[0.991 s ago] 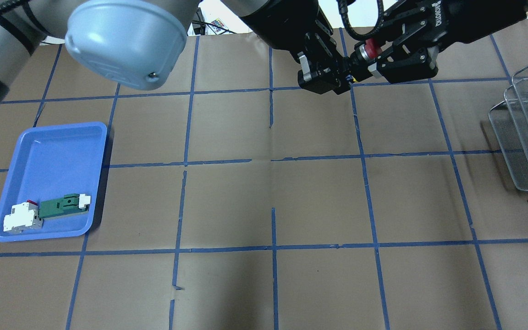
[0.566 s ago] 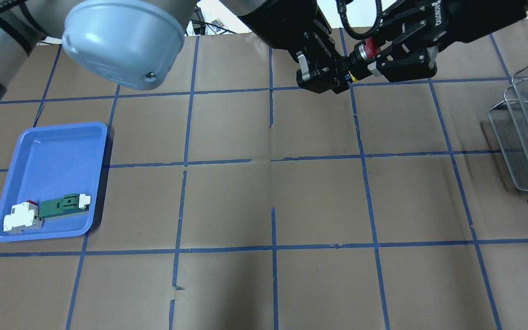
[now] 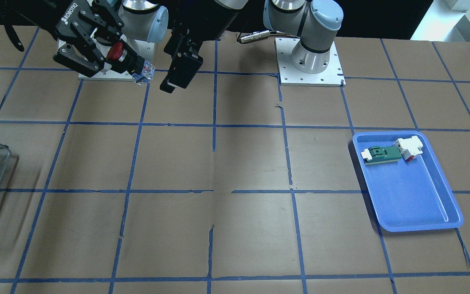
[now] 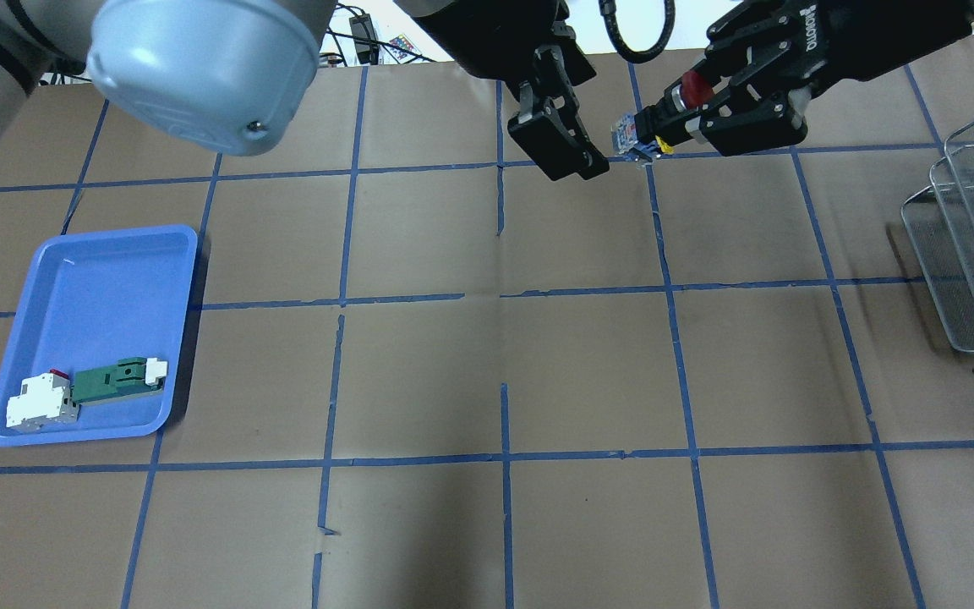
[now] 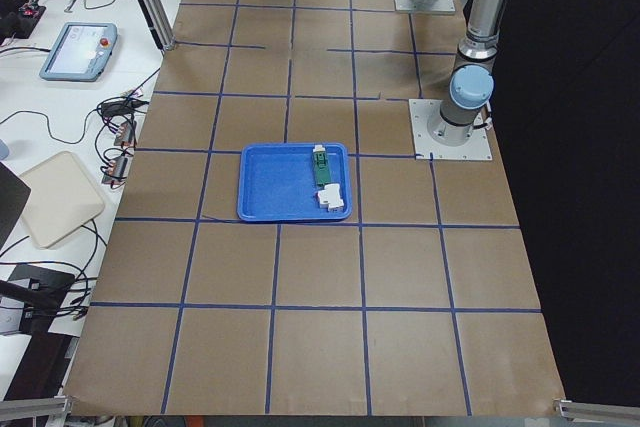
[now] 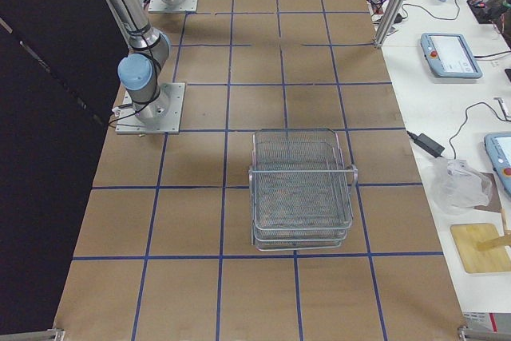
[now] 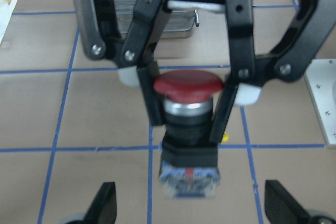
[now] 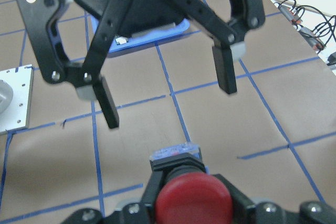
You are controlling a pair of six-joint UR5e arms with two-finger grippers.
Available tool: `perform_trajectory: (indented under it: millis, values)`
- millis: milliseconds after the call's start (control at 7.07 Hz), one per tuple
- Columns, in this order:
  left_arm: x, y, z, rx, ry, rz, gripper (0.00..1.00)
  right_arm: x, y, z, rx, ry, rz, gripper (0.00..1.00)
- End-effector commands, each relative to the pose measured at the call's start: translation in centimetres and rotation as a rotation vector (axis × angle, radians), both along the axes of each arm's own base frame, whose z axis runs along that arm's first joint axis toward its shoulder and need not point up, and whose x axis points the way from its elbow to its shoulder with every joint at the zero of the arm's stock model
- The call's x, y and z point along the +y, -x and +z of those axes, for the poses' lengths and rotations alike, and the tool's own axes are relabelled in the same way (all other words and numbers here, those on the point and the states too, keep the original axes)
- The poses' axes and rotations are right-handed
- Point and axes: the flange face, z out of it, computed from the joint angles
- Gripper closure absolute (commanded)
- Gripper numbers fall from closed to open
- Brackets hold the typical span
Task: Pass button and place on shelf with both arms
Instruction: 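Open and withdraw the left gripper while the right carries the button to the basket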
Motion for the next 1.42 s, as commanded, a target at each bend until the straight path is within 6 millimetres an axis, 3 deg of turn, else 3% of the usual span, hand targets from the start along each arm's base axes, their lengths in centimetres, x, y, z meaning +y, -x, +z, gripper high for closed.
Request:
perform_trajectory:
  millis: [0, 142, 283, 425, 566, 708, 849, 991, 1132, 1274]
  values:
    - [-3.6, -6.3, -0.5, -0.044, -0.053, 0.240, 0.00, -4.6, 7.2, -5.1, 0.214, -0.080, -0.078, 1.00]
    - [-5.1, -9.7, -0.8, -0.089, -0.082, 0.374, 0.00, -6.9, 14.0, -7.7, 0.278, -0.105, -0.182, 1.00]
    - [-5.4, -11.5, -1.5, -0.180, -0.102, 0.516, 0.00, -8.9, 21.7, -10.3, 0.402, -0.078, -0.276, 1.00]
    - [-5.5, -13.0, -3.7, -0.266, -0.155, 0.713, 0.00, -10.4, 28.1, -12.3, 0.514, -0.058, -0.355, 1.00]
    - [-4.6, -14.1, -6.1, -0.345, -0.173, 0.760, 0.00, -11.0, 31.1, -11.4, 0.601, 0.000, -0.372, 1.00]
    - [-3.4, -14.4, -6.7, -0.339, -0.211, 0.840, 0.00, -11.0, 33.3, -12.9, 0.731, -0.056, -0.336, 1.00]
    - [-2.8, -15.3, -6.5, -0.335, -0.260, 0.987, 0.00, -10.6, 34.8, -13.6, 0.755, -0.085, -0.349, 1.00]
    - [-2.7, -17.9, -6.2, -0.365, -0.298, 1.065, 0.00, -10.0, 37.0, -14.7, 0.748, -0.119, -0.376, 1.00]
    - [-2.6, -19.9, -6.0, -0.363, -0.361, 1.204, 0.00, -9.7, 37.9, -15.3, 0.775, -0.149, -0.377, 0.98]
    - [-3.0, -20.4, -5.3, -0.355, -0.379, 1.261, 0.00, -9.1, 38.3, -16.0, 0.815, -0.196, -0.370, 0.91]
